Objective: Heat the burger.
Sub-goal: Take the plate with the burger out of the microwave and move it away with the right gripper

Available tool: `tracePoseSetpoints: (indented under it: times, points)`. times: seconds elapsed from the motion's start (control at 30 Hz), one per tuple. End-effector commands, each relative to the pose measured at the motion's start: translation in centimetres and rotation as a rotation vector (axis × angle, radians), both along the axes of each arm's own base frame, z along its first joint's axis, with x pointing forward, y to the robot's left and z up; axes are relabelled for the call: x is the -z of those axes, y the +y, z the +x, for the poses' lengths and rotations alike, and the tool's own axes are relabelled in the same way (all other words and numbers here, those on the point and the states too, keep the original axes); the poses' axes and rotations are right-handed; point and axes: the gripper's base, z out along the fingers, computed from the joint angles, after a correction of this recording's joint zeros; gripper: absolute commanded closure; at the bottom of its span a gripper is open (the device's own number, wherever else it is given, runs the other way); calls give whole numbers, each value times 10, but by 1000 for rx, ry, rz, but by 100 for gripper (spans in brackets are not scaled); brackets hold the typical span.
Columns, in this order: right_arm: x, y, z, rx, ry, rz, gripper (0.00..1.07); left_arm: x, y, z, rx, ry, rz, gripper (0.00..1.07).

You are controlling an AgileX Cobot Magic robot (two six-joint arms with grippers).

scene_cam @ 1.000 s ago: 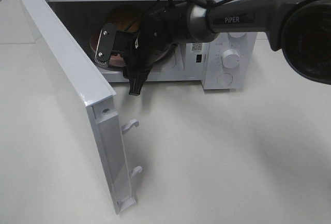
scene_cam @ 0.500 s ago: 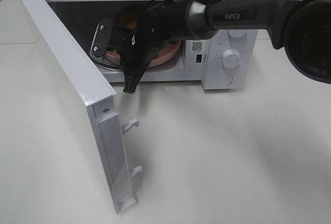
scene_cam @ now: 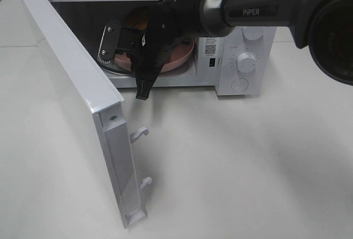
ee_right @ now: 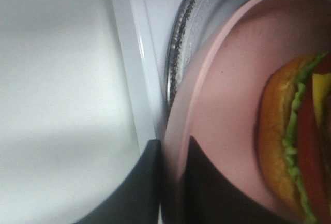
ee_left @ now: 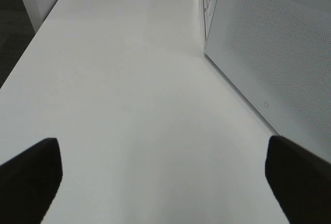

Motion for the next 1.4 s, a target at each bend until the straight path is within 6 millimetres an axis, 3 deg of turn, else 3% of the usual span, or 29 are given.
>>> tracePoseSetpoints:
  times: [0.03, 0.4, 0.93, 1.17, 1.4]
  points:
    - [-3, -11, -7, -45, 74, -113, 107, -1, 0, 0, -5, -18, 2, 6]
    - [-35, -18, -15, -72, 82, -157, 107, -1, 0, 0, -5, -18, 2, 6]
    - [-36, -37, -39, -251, 94, -287, 107, -1, 0, 0, -5, -18, 2, 6]
    - [-48, -43, -48, -278, -18, -251, 107, -1, 0, 0, -5, -18, 2, 6]
    - [-48, -54, -59, -304, -71, -257, 107, -1, 0, 0, -5, -18, 2, 6]
